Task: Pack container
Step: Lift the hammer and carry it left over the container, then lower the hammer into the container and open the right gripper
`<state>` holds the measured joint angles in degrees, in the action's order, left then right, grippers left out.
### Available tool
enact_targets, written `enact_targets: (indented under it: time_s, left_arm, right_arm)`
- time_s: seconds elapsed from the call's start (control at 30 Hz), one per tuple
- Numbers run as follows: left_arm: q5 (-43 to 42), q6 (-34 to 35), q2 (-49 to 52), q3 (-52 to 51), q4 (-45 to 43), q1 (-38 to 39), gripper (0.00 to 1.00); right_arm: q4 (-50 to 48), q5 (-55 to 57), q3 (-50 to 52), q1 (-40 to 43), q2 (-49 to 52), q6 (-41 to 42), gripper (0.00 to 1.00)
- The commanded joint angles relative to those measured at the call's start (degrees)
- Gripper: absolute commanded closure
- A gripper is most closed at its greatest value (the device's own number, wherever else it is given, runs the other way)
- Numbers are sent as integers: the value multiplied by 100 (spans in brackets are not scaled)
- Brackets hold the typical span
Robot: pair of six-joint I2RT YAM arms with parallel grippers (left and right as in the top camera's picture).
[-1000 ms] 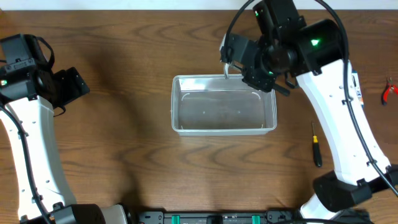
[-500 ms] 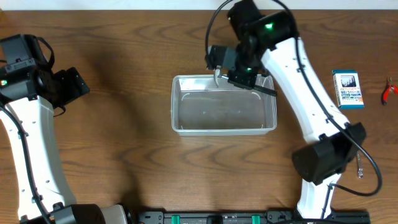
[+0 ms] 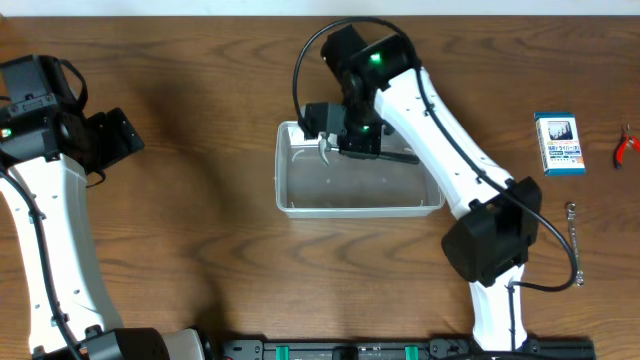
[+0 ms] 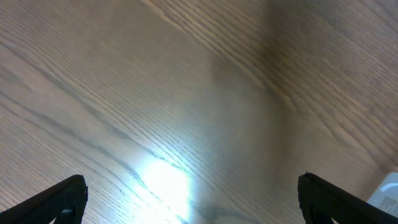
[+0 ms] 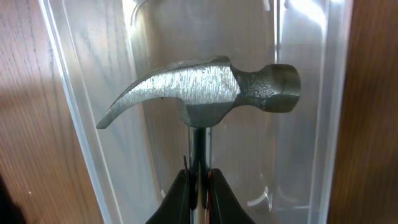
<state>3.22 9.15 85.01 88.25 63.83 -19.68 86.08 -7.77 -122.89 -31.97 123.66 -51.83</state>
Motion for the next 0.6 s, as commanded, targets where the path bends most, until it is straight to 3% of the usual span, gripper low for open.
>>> enact_targets:
  time_s: [0.0,0.57]
  left_arm:
    - [48,-33,-46,92,-2,-13,2]
    - [48,-33,-46,92,-2,-13,2]
  right_arm:
    - [0,-61,2,-33,138,-238,99]
    - [-79,-85,2,-35,1091,-87,99]
